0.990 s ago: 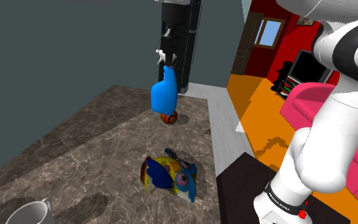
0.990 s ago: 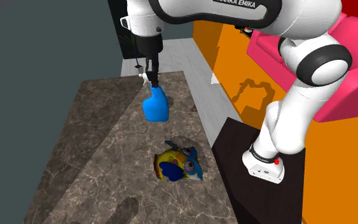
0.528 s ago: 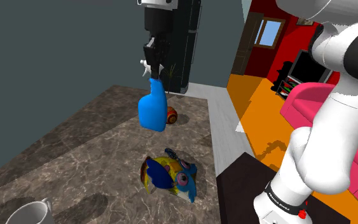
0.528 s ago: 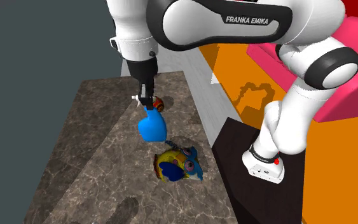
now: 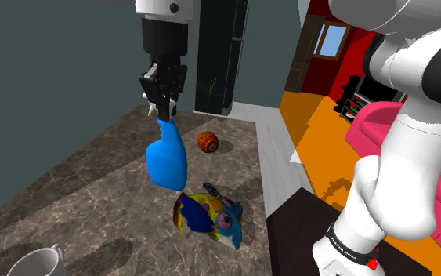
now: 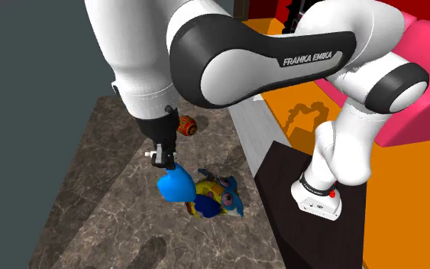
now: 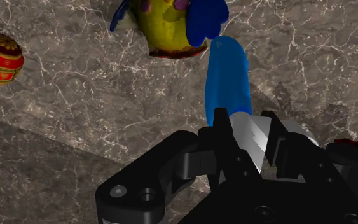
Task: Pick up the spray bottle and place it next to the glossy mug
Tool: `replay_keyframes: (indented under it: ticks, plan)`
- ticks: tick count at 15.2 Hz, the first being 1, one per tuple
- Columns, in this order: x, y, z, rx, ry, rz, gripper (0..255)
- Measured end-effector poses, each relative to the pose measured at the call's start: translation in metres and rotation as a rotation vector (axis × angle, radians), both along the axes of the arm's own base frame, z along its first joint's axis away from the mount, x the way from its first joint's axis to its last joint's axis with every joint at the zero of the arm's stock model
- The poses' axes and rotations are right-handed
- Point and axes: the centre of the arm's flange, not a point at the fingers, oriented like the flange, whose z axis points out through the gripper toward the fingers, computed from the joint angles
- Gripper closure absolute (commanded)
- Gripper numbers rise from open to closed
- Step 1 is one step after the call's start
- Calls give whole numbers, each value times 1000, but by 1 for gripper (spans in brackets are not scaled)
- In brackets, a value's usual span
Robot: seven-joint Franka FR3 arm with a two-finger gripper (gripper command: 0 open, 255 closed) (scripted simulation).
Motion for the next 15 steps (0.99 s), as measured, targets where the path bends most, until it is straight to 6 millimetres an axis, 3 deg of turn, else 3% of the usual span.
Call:
replay_keyframes:
  ticks: [15]
  plan:
    - [-88,171,-40,1,0,0,255]
